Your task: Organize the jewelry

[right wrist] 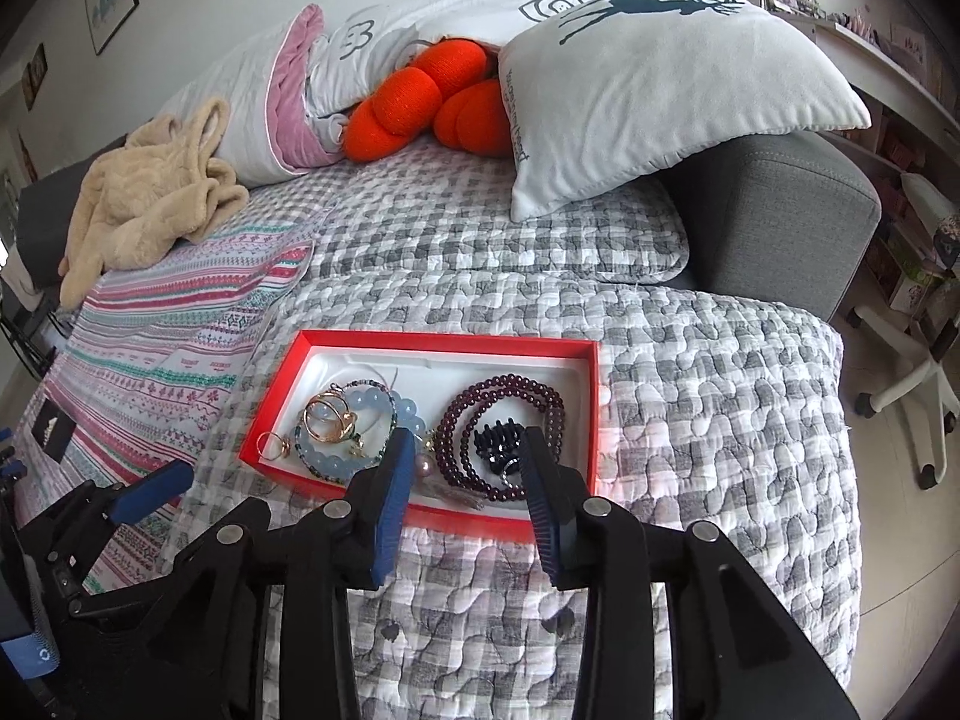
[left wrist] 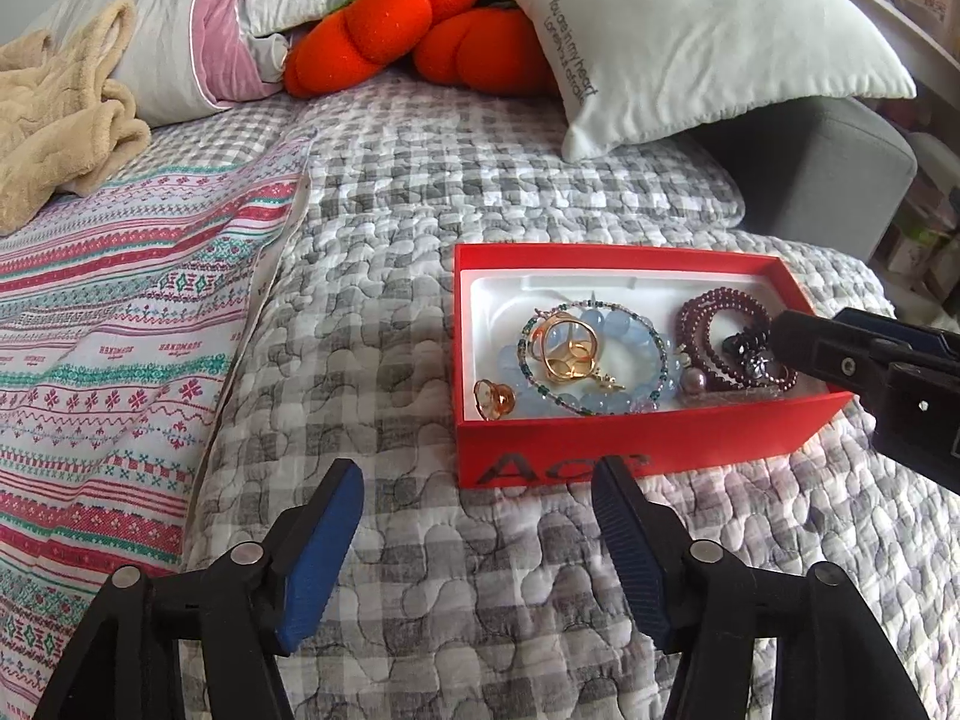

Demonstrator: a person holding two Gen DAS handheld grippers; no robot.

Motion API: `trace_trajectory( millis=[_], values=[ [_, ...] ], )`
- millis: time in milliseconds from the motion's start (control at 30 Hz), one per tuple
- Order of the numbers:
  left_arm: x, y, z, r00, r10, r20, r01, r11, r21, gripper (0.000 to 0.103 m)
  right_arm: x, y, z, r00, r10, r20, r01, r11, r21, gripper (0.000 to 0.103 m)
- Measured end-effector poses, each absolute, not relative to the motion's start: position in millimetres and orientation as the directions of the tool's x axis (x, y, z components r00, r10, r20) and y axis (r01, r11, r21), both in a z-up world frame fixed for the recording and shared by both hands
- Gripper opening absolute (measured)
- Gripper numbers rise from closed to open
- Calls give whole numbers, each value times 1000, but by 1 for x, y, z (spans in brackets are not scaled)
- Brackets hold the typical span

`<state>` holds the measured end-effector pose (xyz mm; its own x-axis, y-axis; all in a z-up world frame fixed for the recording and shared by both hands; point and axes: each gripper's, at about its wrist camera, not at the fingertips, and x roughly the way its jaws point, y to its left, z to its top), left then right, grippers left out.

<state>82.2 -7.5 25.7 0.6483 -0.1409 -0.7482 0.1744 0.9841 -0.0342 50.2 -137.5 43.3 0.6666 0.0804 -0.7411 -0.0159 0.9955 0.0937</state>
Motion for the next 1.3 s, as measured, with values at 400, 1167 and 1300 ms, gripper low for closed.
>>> trace_trajectory(
  millis=[400, 1167, 1300],
  values=[
    [50, -13, 22, 605, -79, -793, 137, 991, 6, 99, -5, -161, 37, 579, -28, -815, 74, 997, 18, 79],
    [18, -3, 22, 598, -29, -801, 89, 996, 31, 102, -35, -152, 24, 528, -71, -846, 83, 996, -32, 97],
    [19, 0, 23, 600, -26, -800, 77, 997, 25, 102, -34, -152, 23, 527, -79, -846, 85, 996, -40, 97]
  ],
)
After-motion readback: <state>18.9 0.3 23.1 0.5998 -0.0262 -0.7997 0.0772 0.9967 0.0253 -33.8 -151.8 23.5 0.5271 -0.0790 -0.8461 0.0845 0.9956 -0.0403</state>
